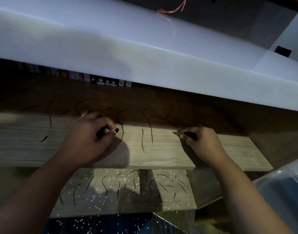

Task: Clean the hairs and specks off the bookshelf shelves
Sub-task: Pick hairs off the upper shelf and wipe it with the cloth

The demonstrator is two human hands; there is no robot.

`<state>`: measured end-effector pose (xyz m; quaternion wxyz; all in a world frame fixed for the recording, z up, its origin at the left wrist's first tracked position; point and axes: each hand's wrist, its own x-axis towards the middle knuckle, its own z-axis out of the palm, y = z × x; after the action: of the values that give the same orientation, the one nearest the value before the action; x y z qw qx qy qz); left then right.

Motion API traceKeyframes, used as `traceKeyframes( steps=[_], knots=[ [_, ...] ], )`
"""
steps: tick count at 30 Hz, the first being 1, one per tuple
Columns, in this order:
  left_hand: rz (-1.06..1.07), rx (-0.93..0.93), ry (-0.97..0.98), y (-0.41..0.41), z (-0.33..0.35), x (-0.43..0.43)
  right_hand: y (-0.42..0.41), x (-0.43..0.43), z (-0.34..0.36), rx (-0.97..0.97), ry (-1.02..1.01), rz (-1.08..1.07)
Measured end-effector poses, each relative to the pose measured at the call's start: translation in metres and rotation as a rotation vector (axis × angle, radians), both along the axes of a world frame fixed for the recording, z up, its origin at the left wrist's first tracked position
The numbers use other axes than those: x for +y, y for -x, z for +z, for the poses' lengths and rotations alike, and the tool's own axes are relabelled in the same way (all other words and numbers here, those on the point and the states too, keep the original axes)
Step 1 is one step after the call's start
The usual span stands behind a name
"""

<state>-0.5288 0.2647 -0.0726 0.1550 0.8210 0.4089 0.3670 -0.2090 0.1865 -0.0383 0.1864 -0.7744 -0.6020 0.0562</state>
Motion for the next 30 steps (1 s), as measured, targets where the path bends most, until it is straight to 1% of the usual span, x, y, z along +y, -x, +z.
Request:
traceKeyframes(
  steps=[3,6,9,12,14,18,24,27,30],
  knots=[
    [-0.005,-0.004,-0.002,0.0,0.0,0.0,0.001,-0.018,-0.005,-0.025,-0.043,0.04],
    [-0.005,-0.013,0.001,-0.001,0.002,-0.002,0.0,-0.016,-0.003,0.002,-0.032,0.046],
    [-0.01,-0.014,0.004,-0.001,0.002,-0.002,0.001,0.003,-0.002,0.067,-0.005,0.006],
    [-0.011,-0.028,0.022,-0.001,0.001,-0.002,-0.003,0.036,-0.002,0.081,0.071,-0.046],
    [0.002,-0.036,0.029,-0.001,0.001,-0.003,-0.005,0.057,-0.001,0.101,0.083,-0.041],
    [0.012,-0.042,0.043,-0.001,-0.001,-0.002,-0.004,0.076,0.003,0.054,0.091,-0.045],
    [0.018,-0.061,0.073,-0.001,-0.004,0.0,0.011,0.038,0.0,-0.009,0.07,-0.045],
    [0.021,-0.069,0.085,-0.001,-0.005,0.0,0.015,0.017,-0.003,0.029,0.041,-0.028],
    [0.017,-0.068,0.083,0.0,-0.004,0.0,0.014,0.017,-0.002,0.055,0.043,-0.037]
  ],
)
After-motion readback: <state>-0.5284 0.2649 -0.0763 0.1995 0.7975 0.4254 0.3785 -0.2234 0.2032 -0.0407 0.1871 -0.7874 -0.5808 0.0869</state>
